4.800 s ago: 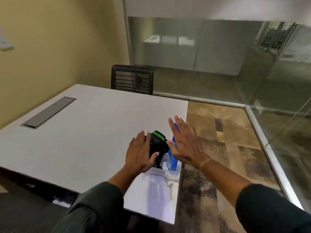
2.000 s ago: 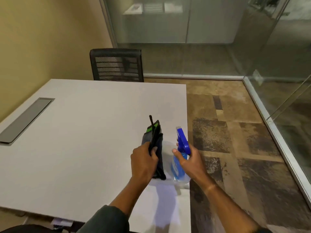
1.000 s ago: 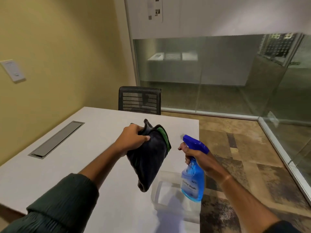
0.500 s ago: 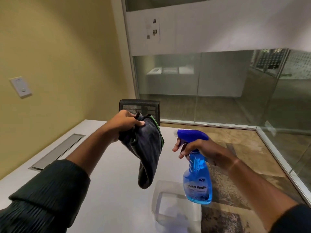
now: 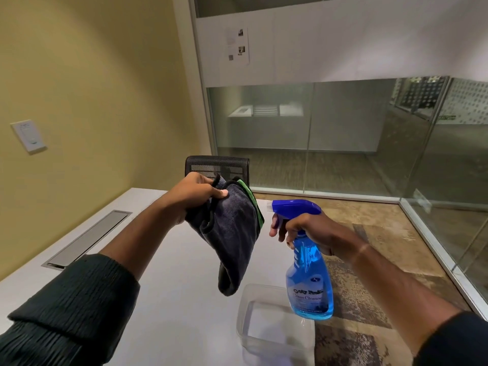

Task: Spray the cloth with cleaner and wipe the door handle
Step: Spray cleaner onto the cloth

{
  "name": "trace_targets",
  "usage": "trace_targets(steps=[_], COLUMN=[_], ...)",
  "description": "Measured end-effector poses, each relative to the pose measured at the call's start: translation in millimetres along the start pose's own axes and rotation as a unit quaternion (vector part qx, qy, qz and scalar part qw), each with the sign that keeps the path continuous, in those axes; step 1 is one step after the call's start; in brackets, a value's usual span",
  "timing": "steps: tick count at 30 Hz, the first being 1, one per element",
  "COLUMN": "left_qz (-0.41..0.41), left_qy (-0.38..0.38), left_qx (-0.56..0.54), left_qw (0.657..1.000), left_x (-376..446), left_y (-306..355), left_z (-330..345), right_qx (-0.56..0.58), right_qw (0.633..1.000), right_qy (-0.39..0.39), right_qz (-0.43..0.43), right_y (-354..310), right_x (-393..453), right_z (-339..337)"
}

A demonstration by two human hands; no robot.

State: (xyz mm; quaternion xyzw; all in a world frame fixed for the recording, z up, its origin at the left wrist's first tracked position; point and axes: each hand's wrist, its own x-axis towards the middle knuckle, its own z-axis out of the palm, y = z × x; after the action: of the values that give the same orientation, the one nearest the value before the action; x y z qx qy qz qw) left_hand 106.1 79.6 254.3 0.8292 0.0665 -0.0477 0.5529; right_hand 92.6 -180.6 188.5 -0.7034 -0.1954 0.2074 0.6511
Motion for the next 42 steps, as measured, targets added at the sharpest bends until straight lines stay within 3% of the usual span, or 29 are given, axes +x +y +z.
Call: trace_targets(steps=[17,35,42], left_qz=[-0.005,-0.008,-0.011], left_qy=[-0.012,-0.012,-0.004], left_qx=[0.003,-0.001,0.012], left_qw=[1.0,1.0,1.0], left_x=[8,2,0], left_y=[-6,-8,-16], left_z=[2,-4,-4], right_qx=[0.016,0.002,0.0], right_qw=[0.999,0.999,0.991], right_qy=[0.039,0.026,0.126], right_qz=[0.028,0.031,0.048], right_y=[4,12,44], right_x=[11,11,16], right_z=[6,13,7])
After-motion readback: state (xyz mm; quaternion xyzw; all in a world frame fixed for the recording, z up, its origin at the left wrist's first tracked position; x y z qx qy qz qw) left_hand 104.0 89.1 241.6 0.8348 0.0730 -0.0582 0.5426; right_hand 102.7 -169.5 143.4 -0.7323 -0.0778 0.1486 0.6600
